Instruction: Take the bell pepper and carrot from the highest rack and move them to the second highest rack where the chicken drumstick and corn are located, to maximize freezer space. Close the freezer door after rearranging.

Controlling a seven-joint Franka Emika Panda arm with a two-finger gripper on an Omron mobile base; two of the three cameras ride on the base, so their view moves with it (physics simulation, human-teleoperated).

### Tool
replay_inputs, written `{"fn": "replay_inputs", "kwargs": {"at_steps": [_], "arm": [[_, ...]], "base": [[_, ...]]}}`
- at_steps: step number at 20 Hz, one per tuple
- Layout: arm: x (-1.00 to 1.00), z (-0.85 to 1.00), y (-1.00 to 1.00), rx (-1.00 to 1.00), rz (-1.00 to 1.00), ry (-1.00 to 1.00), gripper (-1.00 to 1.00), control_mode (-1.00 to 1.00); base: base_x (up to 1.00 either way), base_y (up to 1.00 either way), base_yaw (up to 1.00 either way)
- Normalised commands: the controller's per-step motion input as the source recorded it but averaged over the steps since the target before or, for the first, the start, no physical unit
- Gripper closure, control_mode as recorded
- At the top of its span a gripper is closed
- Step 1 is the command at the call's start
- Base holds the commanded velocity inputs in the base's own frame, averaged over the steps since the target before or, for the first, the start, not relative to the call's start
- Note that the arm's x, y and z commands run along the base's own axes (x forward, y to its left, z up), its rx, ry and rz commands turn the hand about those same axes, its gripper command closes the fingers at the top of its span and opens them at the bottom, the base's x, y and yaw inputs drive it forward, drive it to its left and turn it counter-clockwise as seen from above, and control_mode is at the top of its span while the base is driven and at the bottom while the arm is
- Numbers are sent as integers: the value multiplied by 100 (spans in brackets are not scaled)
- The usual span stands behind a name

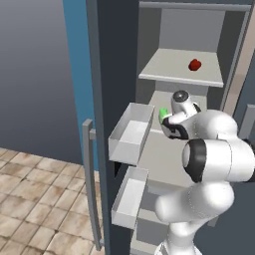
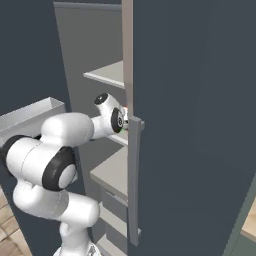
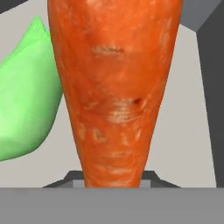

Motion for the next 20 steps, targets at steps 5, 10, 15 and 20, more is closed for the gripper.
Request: {"fn": "replay_inputs", "kwargs": {"at_steps": [5, 10, 15, 20], "arm": [[70, -27, -20, 0, 0, 0, -100, -100], [44, -18, -10, 0, 0, 0, -100, -100], [-22, -1, 1, 0, 0, -9, -100, -100], [-76, 19, 14, 1, 0, -23, -100, -100]], "base": [[0, 0, 0], [0, 0, 0], [0, 0, 0], [0, 0, 0]]}}
